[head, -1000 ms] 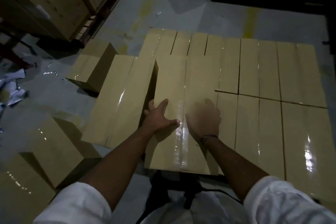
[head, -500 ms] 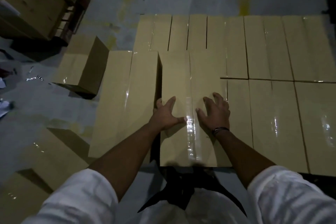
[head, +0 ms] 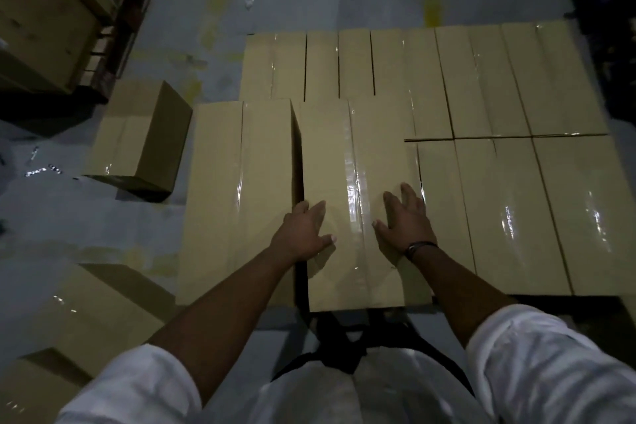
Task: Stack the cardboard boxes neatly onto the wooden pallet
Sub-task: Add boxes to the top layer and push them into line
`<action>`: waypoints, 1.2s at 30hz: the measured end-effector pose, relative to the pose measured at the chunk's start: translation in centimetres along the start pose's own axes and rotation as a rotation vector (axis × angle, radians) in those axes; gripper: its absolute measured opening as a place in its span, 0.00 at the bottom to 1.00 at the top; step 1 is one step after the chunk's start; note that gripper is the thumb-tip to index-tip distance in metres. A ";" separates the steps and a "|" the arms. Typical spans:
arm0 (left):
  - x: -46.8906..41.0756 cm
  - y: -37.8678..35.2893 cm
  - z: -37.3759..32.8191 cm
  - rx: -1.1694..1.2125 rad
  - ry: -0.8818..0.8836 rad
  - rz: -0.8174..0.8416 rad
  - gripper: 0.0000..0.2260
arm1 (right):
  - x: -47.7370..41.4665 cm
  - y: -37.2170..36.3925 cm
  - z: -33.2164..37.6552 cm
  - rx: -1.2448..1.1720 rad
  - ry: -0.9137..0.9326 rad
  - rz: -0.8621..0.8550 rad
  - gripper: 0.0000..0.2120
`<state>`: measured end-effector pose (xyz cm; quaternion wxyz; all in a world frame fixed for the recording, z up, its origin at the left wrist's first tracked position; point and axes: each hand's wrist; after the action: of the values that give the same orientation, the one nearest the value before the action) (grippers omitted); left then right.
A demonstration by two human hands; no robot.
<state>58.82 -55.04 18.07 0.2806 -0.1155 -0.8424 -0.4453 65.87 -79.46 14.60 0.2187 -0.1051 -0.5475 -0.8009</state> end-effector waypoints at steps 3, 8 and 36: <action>2.1 -1.8 0.8 -0.022 -0.031 0.015 0.41 | 1.9 -0.4 -0.4 0.066 -0.013 0.052 0.36; 5.3 -4.8 2.2 -0.021 -0.106 0.002 0.39 | 5.4 -1.2 -0.9 0.114 -0.015 0.092 0.39; 13.9 -10.7 3.5 -0.273 0.039 -0.144 0.36 | 16.8 -3.5 -6.4 -0.040 0.047 0.125 0.38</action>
<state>41.40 -59.13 17.17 0.2457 -0.0831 -0.7746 -0.5768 49.92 -88.28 16.15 0.2791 -0.1249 -0.5183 -0.7987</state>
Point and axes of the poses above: each hand's wrist, its own x-axis away from the middle knuckle, its own y-axis out of the back of the hand, z = x × y, and after that the axes turned 1 degree about -z, right-handed
